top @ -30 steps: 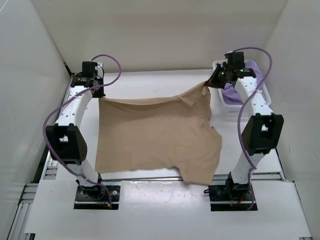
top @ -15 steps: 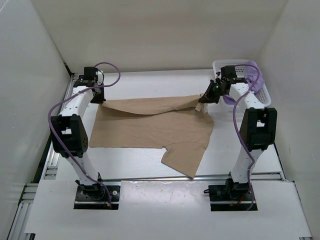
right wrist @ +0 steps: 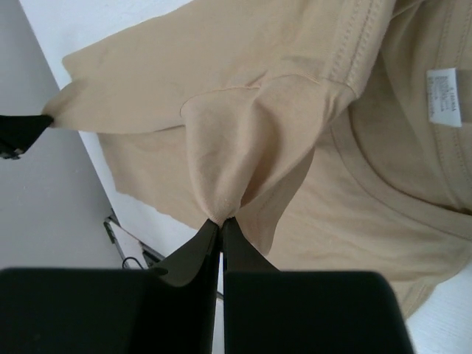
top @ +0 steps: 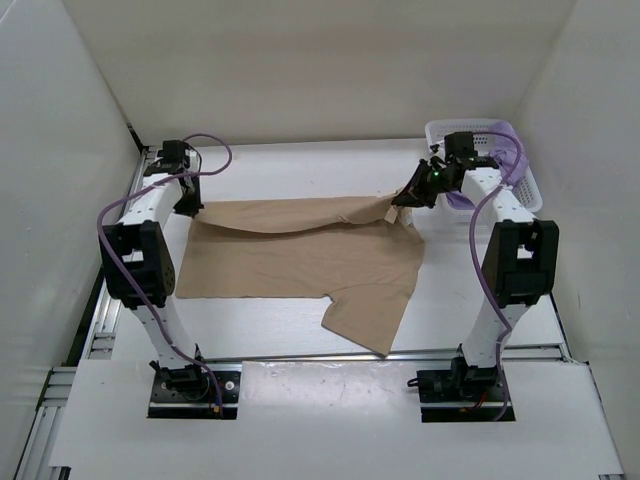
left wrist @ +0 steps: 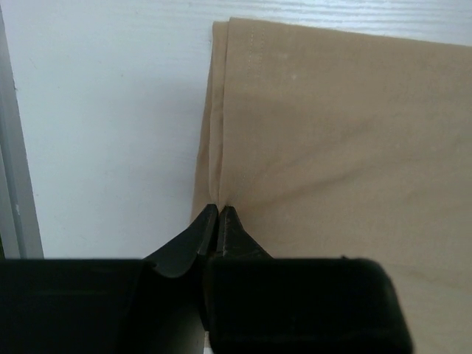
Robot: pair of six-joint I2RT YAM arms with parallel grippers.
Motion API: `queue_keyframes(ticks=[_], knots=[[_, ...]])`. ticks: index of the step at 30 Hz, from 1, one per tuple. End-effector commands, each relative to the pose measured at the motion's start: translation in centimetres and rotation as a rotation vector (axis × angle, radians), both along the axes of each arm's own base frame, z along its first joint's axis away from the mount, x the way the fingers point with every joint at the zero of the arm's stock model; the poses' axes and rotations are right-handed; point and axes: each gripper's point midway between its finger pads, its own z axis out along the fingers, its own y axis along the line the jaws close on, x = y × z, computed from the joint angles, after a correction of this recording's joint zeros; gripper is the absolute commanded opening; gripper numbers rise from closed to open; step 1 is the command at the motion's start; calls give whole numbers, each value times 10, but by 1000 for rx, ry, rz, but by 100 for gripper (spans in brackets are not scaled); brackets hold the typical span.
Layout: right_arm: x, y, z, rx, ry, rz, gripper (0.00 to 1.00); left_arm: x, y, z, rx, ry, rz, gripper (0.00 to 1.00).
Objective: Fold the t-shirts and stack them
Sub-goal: Fold the flattened tshirt in 1/3 of the way
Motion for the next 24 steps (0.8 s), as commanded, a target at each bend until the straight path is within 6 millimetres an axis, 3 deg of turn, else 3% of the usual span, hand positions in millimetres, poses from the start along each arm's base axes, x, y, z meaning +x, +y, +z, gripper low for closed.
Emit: queue_keyframes(ticks=[1, 7, 10, 13, 14, 15, 17, 21, 22, 24], knots=[[-13, 5, 22, 57, -16, 15, 0, -3, 4, -2, 25, 3, 14, 15], [-24, 7, 4, 70, 46, 24, 0, -16, 9, -20, 48, 59, 28, 19], [-24, 7, 4, 70, 46, 24, 0, -23, 14, -26, 75, 82, 42, 26], [-24, 7, 4, 70, 46, 24, 0, -27, 21, -23, 112, 83, 62, 40], [-21, 7, 9, 74, 38, 18, 0, -27, 23, -18, 123, 74, 68, 48], [-19, 7, 13, 75, 26, 19, 0, -27, 27, -12, 145, 63, 81, 66], [-16, 8, 14, 79, 28, 12, 0, -26, 32, -2, 171, 34, 97, 76], [0, 13, 15, 114, 52, -6, 0, -12, 17, 53, 217, -133, 85, 79], [11, 14, 26, 124, 28, -16, 0, -7, 9, 64, 214, -171, 70, 79], [25, 22, 24, 154, 62, -36, 1, 1, -21, 83, 205, -225, 7, 79]])
